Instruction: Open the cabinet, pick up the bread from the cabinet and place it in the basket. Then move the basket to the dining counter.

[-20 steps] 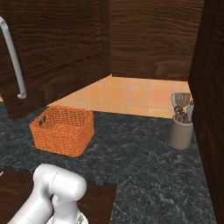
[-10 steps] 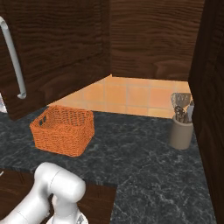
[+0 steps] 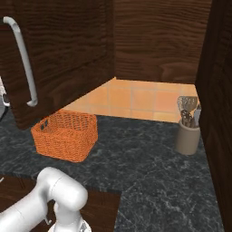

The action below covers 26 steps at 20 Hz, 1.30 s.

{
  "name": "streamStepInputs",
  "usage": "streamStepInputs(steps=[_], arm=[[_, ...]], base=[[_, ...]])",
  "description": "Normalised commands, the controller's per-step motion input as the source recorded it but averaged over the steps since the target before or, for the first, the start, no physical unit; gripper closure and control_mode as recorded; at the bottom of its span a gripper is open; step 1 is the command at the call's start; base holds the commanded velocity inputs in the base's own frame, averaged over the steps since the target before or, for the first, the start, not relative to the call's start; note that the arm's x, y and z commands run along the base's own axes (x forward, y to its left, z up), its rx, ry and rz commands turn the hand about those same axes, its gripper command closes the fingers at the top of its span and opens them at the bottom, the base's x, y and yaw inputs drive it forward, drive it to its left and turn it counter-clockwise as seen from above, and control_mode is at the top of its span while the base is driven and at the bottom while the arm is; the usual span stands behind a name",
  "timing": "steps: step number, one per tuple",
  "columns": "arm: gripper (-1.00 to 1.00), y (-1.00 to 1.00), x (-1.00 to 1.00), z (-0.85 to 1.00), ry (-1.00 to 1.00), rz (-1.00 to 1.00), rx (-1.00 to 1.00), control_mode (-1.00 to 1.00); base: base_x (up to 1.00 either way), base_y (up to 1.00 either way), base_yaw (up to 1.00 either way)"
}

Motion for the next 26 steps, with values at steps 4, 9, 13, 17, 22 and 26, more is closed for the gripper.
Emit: streamStepInputs(steps=[4, 9, 13, 17, 22, 26], arm=[[-1.0, -1.0, 0.0, -0.26, -0.22, -0.28, 0.24, -1.0], [-1.0, -1.0, 0.2, -0.06, -0.19, -0.14, 0.25, -1.0], [-1.0, -0.54, 0.08, 0.0, -0.17, 0.01, 0.18, -1.0], [-1.0, 0.54, 0.14, -0.13, -0.24, 0.18, 0.05, -1.0], [-1.0, 0.92, 0.05, -0.02, -0.09, 0.41, -0.02, -1.0], [-1.0, 0.81, -0.04, 0.22, 0.13, 0.64, -0.17, -1.0]], base=[[0.0, 0.0, 0.0], [0.0, 0.0, 0.0], [0.0, 0.0, 0.0], [0.0, 0.0, 0.0], [0.0, 0.0, 0.0], [0.0, 0.0, 0.0]])
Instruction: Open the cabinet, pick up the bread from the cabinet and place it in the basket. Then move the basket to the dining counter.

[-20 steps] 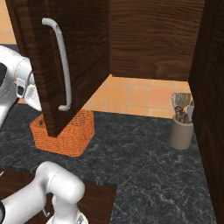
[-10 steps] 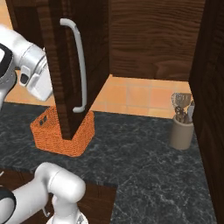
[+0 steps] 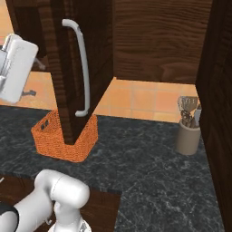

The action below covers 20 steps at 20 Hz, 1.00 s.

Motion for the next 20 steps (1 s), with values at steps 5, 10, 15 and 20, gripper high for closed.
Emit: streamStepInputs(steps=[5, 10, 15, 20], arm=[[-1.0, 0.09, -0.21, 0.01, 0.22, 0.81, -0.38, -1.0], [-1.0, -0.06, 0.0, -0.08, 0.29, 0.79, -0.42, -1.0], [-1.0, 0.0, 0.18, 0.19, 0.22, 0.54, -0.48, -1.0], [-1.0, -0.04, 0.47, 0.51, 0.13, 0.33, -0.36, -1.0]], base=[[0.0, 0.0, 0.0], [0.0, 0.0, 0.0], [0.0, 0.0, 0.0], [0.0, 0.0, 0.0]])
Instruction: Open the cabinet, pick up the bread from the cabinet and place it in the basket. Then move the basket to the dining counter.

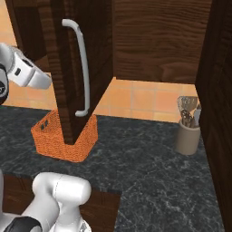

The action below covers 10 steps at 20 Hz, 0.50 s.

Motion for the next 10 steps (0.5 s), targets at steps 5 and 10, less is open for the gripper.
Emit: streamStepInputs(steps=[5, 10], arm=[[-1.0, 0.09, 0.71, 0.11, -0.01, 0.14, -0.3, -1.0], [-1.0, -0.08, 0.46, 0.0, -0.03, 0.17, -0.34, -1.0]], base=[[0.0, 0.0, 0.0], [0.0, 0.0, 0.0]])
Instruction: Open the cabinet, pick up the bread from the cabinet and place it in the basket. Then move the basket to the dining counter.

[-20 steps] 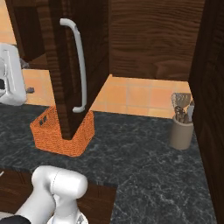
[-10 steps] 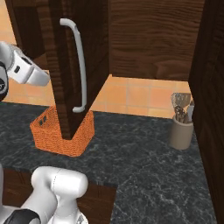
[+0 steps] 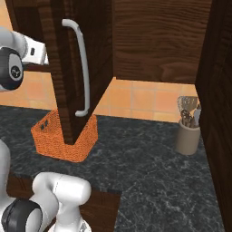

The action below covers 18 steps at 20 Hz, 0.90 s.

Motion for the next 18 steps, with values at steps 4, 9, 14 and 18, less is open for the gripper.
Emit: streamStepInputs(steps=[4, 9, 14, 18], arm=[[-1.0, -0.02, 0.38, -0.03, -0.06, 0.23, -0.03, -1.0], [-1.0, 0.06, 0.71, -0.06, -0.01, 0.1, -0.01, -1.0], [-1.0, 0.01, 0.64, 0.0, 0.04, 0.0, -0.02, -1.0], [-1.0, 0.0, 0.34, -0.04, 0.16, 0.0, -0.04, -1.0]], base=[[0.0, 0.0, 0.0], [0.0, 0.0, 0.0], [0.0, 0.0, 0.0], [0.0, 0.0, 0.0]])
